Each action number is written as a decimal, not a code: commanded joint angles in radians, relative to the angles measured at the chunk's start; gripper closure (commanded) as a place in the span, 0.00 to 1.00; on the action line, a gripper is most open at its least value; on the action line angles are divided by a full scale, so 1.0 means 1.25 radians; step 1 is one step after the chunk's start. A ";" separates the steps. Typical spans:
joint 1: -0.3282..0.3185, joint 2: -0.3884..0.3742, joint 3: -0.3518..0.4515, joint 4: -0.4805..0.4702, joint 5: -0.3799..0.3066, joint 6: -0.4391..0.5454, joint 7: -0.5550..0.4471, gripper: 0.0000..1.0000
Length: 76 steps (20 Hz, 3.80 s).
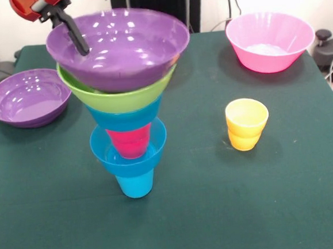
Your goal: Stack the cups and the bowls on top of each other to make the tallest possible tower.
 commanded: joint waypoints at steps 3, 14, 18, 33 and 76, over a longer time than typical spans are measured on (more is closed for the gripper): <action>0.036 0.011 -0.031 -0.011 -0.037 0.097 -0.169 1.00; 0.029 0.014 -0.025 -0.012 -0.031 0.107 -0.178 1.00; 0.031 0.010 -0.025 -0.015 -0.029 0.111 -0.178 1.00; 0.037 0.006 -0.028 -0.020 -0.027 0.118 -0.174 1.00; 0.041 0.001 -0.029 -0.023 -0.029 0.118 -0.170 0.00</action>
